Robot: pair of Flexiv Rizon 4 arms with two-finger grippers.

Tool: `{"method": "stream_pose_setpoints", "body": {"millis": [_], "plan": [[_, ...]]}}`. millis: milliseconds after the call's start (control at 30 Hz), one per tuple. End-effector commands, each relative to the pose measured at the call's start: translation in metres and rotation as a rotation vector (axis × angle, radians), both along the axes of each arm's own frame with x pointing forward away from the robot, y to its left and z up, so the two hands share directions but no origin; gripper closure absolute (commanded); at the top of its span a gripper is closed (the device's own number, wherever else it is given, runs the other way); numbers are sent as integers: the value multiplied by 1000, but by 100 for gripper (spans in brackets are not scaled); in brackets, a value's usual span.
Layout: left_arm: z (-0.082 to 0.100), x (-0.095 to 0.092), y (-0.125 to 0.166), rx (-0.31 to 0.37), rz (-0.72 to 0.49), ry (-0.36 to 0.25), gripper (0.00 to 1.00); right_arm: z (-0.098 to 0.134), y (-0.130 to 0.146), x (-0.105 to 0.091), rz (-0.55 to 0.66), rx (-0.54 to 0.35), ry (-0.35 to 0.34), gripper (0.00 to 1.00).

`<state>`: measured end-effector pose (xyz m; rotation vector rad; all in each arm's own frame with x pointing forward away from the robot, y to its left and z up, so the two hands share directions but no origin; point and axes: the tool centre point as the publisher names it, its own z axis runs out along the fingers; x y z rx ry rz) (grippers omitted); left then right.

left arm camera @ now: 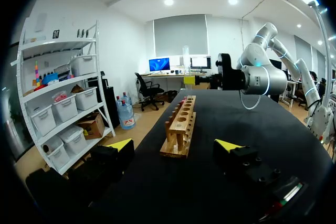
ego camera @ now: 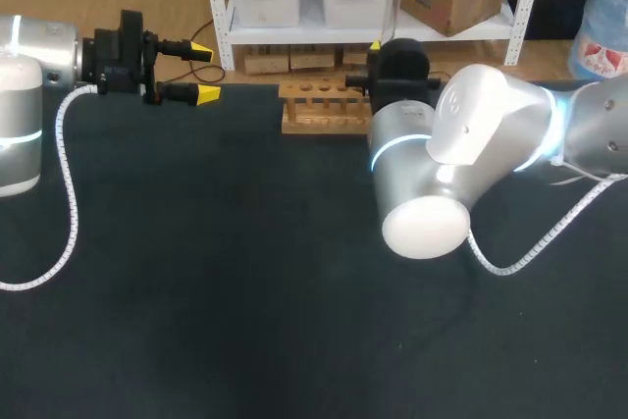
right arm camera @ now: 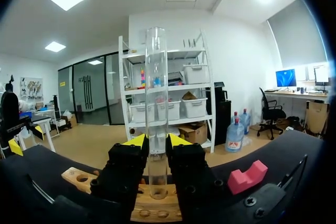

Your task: Grasp the test tube, adjust it, and insert it.

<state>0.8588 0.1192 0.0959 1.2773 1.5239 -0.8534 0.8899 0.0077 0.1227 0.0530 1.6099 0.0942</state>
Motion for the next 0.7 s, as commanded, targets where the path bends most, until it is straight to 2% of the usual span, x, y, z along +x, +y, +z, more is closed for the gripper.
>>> {"method": "stream_pose_setpoints", "body": {"millis": [33, 700], "plan": [[0, -1, 0, -1, 2, -2, 0, -5, 2, 4, 210, 8, -19, 100], [0, -1, 0, -1, 2, -2, 0, -33, 4, 6, 190, 25, 20, 100]]}}
